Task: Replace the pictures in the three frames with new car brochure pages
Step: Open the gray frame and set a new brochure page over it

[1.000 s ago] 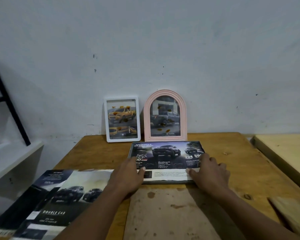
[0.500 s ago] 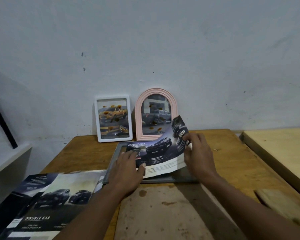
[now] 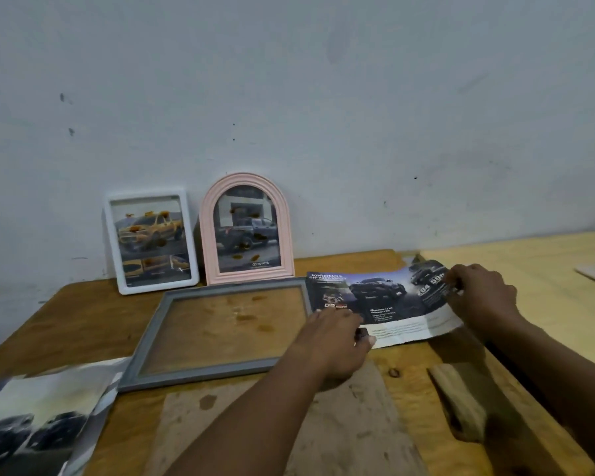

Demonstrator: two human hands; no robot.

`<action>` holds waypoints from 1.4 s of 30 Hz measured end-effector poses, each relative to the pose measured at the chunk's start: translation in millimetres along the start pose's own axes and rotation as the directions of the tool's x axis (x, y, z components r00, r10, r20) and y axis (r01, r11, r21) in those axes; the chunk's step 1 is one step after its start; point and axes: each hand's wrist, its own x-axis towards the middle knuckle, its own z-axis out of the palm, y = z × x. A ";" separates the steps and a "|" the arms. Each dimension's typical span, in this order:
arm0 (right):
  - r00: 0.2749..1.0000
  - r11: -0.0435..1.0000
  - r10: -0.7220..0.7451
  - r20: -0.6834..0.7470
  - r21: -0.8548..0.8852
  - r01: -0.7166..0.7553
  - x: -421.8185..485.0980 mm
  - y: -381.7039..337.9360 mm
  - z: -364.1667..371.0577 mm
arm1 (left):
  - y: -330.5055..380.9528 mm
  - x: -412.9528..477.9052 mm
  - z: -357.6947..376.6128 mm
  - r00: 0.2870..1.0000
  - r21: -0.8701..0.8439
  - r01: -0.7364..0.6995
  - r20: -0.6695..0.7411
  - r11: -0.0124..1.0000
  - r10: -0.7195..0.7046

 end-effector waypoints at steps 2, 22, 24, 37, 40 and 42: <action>0.999 0.987 0.004 0.035 -0.160 0.001 -2.1 5.1 6.1 | 7.6 5.5 3.4 1.000 0.014 0.001 0.029 1.000 -0.001; 0.896 0.951 -0.306 0.323 0.146 0.272 -27.8 -93.5 16.7 | -35.2 -30.2 -35.5 0.986 -0.093 0.111 -0.115 0.989 -0.122; 0.879 0.927 -0.367 0.306 0.194 0.320 -33.5 -125.3 16.6 | -51.3 -51.5 -48.4 0.977 -0.079 0.163 -0.129 0.984 -0.172; 0.539 0.612 -0.790 0.291 0.407 0.677 -172.2 -383.5 93.2 | -203.5 -271.8 -96.8 0.706 -0.187 0.632 -0.262 0.752 -0.658; 0.462 0.571 -0.803 0.376 0.268 0.776 -190.5 -402.9 112.2 | -219.7 -300.6 -84.9 0.673 -0.170 0.683 -0.232 0.710 -0.703; 0.455 0.550 -0.795 0.401 0.160 0.820 -197.1 -407.7 123.4 | -225.7 -312.0 -72.5 0.662 -0.095 0.721 -0.196 0.686 -0.723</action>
